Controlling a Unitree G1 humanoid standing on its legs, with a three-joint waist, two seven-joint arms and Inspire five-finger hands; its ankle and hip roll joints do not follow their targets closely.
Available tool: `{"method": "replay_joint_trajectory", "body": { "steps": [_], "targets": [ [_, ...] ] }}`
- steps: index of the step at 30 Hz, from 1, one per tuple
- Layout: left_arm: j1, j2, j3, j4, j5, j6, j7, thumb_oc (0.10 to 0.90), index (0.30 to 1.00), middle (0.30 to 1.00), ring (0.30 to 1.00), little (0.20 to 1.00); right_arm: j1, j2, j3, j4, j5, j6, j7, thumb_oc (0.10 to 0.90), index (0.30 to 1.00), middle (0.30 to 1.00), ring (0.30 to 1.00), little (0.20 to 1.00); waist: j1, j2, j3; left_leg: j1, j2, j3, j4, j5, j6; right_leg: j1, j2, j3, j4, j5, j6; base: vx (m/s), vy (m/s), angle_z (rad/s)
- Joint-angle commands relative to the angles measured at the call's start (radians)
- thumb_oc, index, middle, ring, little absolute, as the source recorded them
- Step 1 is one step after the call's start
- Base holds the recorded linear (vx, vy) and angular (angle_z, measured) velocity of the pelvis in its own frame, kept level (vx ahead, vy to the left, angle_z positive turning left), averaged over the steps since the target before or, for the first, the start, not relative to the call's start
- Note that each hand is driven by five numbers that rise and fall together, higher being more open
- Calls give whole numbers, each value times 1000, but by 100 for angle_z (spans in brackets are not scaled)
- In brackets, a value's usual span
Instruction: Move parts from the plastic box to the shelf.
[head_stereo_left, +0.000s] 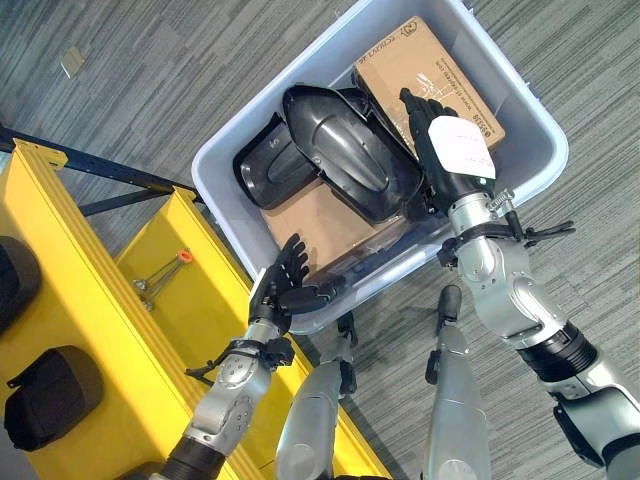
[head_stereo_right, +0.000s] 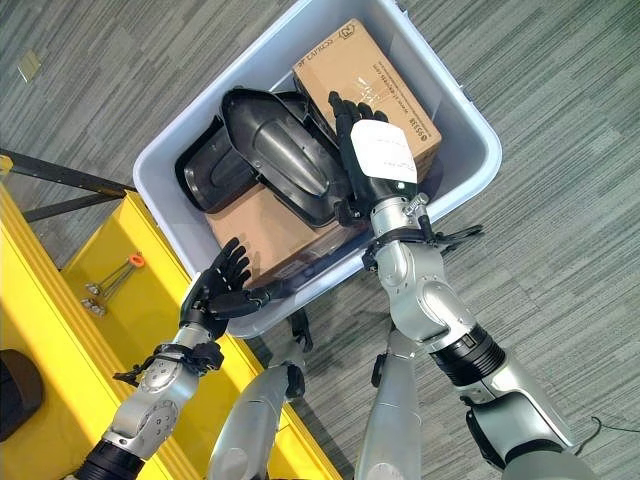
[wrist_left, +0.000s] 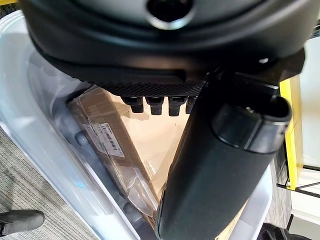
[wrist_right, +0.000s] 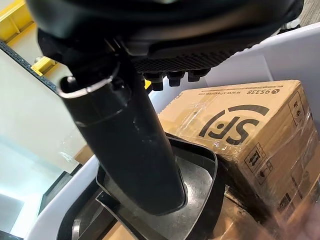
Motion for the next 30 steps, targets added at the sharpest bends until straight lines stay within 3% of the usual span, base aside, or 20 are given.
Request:
{"method": "replay_joint_trajectory", "body": {
  "steps": [1,10,30],
  "targets": [
    [25,26,34,-134,8,-59,-5,900,1000,1000,1000,1000,-120,-22,-61,-128,48,-74,-83,900,1000,1000,1000,1000,-10,58,5,4,-34,-57,11,-86,-21,27,72,-82,178,-284,-39,0,0,0],
    [31,25,36,-134,8,-54,-16,900,1000,1000,1000,1000,-118,-35,-72,-174,26,-51,-16,900,1000,1000,1000,1000,-15,52,5,-1,-32,-51,18,-90,-19,20,72,-77,178,-281,-39,0,0,0],
    [33,30,41,-148,11,-37,-18,900,1000,1000,1000,1000,-110,-54,-113,-207,56,-60,-16,900,1000,1000,1000,1000,-25,48,5,1,-31,-48,12,-88,-21,20,79,-69,165,-273,-38,0,0,0]
  ]
}}
